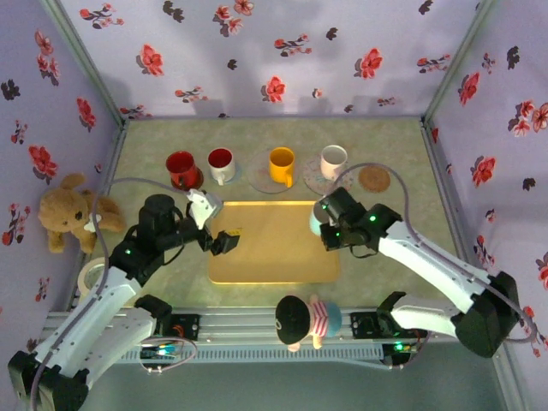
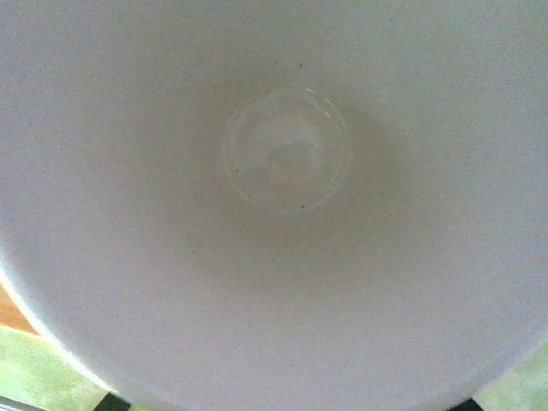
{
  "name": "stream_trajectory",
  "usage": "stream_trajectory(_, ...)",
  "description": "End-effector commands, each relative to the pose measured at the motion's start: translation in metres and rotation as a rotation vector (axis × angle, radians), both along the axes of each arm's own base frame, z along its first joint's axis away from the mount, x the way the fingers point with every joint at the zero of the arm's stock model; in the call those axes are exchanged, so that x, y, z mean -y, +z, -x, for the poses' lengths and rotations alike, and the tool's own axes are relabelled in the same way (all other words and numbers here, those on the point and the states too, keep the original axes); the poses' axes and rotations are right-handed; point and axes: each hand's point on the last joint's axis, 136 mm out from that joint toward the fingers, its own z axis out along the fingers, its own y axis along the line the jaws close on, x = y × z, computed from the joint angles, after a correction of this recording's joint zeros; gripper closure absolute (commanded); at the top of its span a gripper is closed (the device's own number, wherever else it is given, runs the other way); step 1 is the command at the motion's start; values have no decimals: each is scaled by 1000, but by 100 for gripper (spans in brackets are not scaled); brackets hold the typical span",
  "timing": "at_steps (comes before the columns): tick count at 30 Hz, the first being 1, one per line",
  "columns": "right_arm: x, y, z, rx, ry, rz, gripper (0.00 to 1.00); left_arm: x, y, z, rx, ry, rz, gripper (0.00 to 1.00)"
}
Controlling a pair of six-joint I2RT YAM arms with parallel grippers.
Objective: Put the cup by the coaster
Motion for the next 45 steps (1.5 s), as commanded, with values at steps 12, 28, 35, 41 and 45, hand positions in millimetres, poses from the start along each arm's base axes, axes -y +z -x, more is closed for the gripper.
stream_trajectory(12, 83, 64, -85, 117, -341, 9, 100, 8, 42, -65, 146, 168, 51, 0)
stream_trajectory(28, 142, 20, -192, 105, -517, 88, 100, 42, 11, -128, 98, 181, 59, 0)
stream_trajectory(35, 155, -6, -228, 72, -547, 83, 100, 51, -9, -143, 47, 192, 68, 0)
stream_trajectory(41, 162, -25, -241, 32, -555, 106, 100, 56, -18, -152, 21, 198, 70, 0)
stream_trajectory(45, 165, -32, -244, 18, -559, 115, 100, 57, -24, -155, 7, 201, 69, 0)
